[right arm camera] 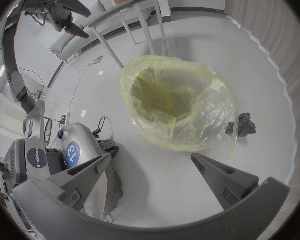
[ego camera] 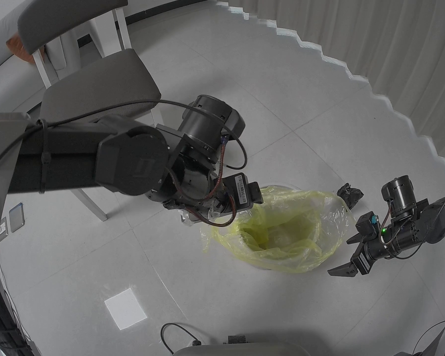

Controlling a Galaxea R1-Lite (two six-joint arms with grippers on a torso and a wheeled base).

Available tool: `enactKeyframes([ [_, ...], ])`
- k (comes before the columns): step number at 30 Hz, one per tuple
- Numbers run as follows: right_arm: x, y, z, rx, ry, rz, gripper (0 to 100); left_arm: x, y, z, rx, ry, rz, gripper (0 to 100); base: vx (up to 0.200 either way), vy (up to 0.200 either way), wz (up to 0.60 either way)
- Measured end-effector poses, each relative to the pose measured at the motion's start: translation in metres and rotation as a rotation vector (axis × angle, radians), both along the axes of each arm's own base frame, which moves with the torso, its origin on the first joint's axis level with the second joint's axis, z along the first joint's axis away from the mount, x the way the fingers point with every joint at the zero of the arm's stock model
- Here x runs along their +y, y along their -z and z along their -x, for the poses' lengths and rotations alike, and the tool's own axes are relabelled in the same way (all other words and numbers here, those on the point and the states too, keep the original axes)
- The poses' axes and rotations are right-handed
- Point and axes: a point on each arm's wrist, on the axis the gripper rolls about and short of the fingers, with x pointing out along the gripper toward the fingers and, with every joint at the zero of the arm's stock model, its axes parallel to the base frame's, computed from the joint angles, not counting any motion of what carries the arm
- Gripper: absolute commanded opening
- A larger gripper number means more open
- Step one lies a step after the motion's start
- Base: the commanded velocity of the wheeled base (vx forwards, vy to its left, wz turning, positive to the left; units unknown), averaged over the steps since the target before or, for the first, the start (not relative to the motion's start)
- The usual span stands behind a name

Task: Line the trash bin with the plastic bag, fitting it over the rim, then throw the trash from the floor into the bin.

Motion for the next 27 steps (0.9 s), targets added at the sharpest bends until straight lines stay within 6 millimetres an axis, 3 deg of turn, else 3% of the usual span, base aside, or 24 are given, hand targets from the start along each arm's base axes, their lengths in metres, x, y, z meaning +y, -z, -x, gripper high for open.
enactKeyframes([
  [6,0.000,-0.005,-0.003,-0.023,0.001,-0.004,100,-0.001,0.005,-0.002,0.010,-0.002,-0.012,100,0.200,0.000,0.00],
  [17,0.003,-0.026,-0.020,-0.047,0.001,-0.008,100,0.009,0.026,-0.010,0.059,0.138,-0.177,100,0.000,0.000,0.00],
  [27,0.002,-0.046,-0.050,-0.036,-0.016,0.003,100,0.036,0.026,-0.049,0.026,0.333,-0.170,100,0.000,0.000,0.00],
])
